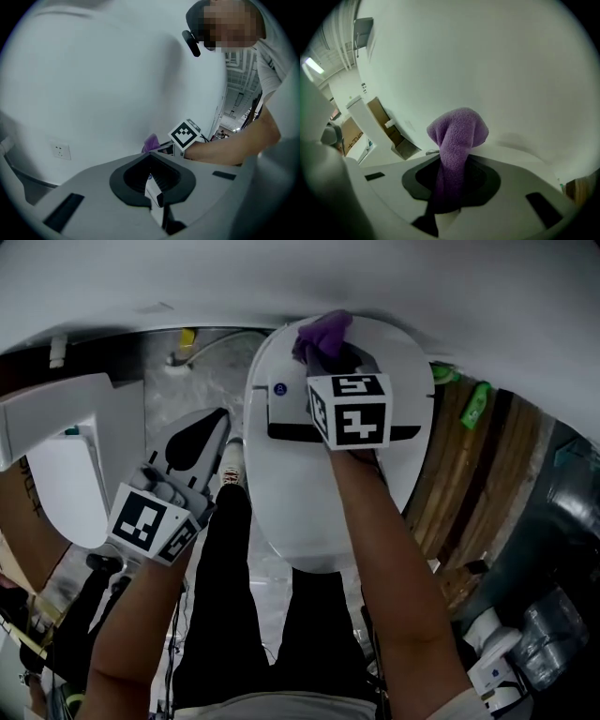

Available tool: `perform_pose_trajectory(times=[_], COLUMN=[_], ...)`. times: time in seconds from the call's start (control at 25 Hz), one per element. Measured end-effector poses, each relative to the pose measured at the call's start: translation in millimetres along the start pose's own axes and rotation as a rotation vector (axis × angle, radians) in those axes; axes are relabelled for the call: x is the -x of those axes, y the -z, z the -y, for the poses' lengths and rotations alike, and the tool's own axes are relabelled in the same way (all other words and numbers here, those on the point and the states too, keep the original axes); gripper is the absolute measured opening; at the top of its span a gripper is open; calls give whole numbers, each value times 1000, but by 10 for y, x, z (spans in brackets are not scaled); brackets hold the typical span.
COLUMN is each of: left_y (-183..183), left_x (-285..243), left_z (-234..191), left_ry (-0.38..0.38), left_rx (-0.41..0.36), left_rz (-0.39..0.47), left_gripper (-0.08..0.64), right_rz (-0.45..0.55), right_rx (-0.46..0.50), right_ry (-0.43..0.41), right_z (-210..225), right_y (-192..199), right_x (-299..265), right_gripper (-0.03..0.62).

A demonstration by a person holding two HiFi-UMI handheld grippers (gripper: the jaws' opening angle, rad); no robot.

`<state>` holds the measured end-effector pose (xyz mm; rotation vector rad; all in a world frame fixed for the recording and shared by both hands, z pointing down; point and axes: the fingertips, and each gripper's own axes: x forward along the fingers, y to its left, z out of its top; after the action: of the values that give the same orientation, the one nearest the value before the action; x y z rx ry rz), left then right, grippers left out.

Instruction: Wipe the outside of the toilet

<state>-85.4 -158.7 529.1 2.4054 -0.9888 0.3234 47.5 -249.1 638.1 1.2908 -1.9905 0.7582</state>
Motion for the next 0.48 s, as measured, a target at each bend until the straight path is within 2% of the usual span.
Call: perform_pose_trajectory(times=[0.24, 0.48], left_y=[-80, -51], left_x=[-225, -525], left_z=[245, 521], left_ry=[36, 54], left_rx=[-23, -24], left_rz=[-9, -22], left_gripper=[6, 6], right_rz=[-10, -34], right_rx=[-149, -240], right_ry=[101, 235], right_z=[1105, 2116], right_y=[128, 559], right_x=[256, 705], right_gripper=[94, 94])
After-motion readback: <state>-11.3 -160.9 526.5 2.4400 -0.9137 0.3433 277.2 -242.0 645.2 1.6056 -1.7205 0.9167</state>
